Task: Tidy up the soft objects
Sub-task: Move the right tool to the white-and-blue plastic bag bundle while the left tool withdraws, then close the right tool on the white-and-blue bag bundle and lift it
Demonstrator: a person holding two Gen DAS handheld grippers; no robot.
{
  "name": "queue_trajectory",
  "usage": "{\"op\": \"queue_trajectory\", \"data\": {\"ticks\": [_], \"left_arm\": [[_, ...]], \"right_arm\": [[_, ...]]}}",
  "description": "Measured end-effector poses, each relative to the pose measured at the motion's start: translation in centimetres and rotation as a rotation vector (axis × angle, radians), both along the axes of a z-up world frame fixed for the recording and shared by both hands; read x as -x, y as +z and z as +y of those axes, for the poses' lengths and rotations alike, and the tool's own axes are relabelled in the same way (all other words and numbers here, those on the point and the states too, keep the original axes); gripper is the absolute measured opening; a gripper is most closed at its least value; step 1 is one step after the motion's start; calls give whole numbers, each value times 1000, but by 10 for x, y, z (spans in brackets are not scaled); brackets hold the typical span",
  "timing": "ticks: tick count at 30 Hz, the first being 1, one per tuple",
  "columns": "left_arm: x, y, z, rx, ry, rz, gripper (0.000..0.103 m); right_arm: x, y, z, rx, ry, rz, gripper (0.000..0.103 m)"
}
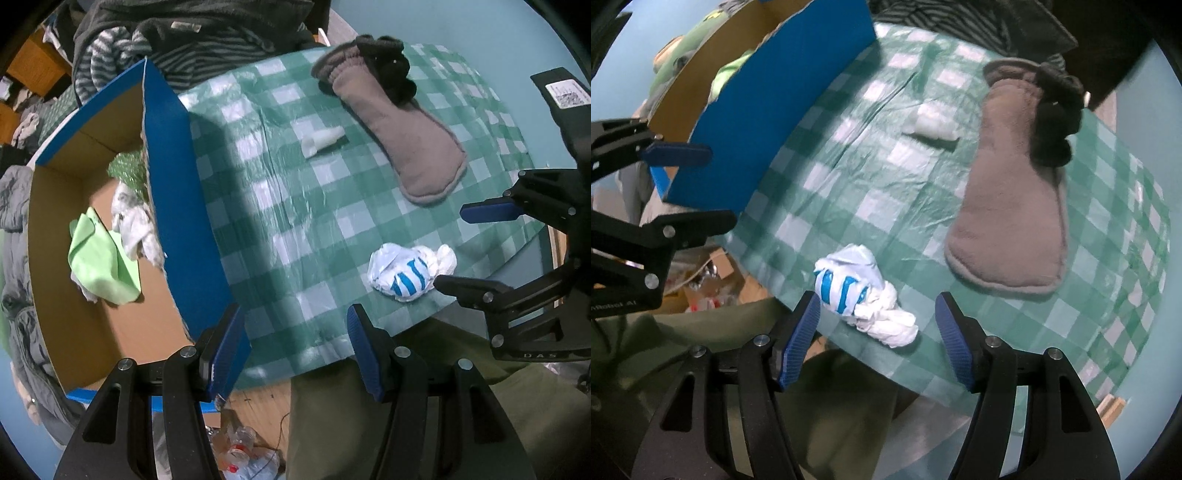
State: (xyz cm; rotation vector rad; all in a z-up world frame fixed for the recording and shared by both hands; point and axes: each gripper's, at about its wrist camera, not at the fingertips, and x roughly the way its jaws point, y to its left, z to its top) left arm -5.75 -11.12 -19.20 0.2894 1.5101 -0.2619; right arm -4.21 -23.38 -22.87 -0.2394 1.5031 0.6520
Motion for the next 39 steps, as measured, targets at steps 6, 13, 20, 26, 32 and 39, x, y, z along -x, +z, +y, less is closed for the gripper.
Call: {"op": "queue_trajectory", "data": {"ticks": [6,13,20,26,32,39], "left_arm": [[6,-9,0,-14,14,15,59],[10,-17,0,-24,18,28,59],[7,-19,-2,-22,11,28,59],[4,-19,-8,-28,-14,28,59],[-1,-16,-19,-30,-45,15,59],[-22,-13,-35,-40,-84,-14,59]], "right_arm": [[4,-13,7,-9,53,7,65],[10,-33,22,14,122,12,66],[14,-52,29,34,117,11,66],[13,-62,30,32,74,21,53],[1,-46,15,-2,4,5,49],[-21,-20,-18,-21,-109,-24,49]]}}
